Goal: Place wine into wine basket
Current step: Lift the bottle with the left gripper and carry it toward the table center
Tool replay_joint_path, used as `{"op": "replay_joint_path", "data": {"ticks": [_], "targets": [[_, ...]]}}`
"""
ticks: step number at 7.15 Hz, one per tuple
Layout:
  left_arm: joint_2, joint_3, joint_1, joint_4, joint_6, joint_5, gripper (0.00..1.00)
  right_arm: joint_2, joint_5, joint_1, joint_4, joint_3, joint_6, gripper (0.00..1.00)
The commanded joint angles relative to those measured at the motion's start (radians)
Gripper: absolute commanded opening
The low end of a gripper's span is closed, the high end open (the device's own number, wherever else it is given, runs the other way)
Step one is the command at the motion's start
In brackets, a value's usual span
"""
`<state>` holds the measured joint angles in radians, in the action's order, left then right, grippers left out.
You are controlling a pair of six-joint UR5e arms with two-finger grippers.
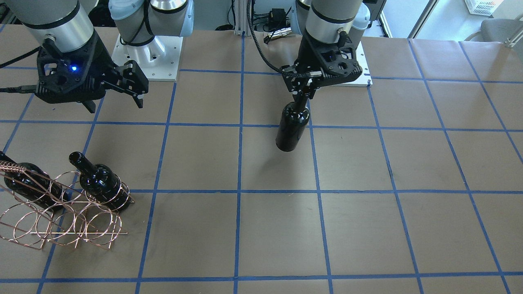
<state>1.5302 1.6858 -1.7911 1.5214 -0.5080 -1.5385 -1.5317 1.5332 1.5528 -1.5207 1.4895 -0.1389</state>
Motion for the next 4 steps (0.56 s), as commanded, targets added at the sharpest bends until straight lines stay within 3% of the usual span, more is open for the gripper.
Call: {"op": "replay_joint_path", "data": {"ticks": [1,4], "targets": [[-0.025,0.111,-0.094,-0.053,-0.104,-0.006,0.0,-0.002,-0.01,0.001,-0.007,0.0,0.004,1.0],[-0.022,0.146,-0.099,-0.107,-0.112,-0.02,0.0,-0.002,0.002,0.001,-0.016,0.0,0.009,1.0]]}}
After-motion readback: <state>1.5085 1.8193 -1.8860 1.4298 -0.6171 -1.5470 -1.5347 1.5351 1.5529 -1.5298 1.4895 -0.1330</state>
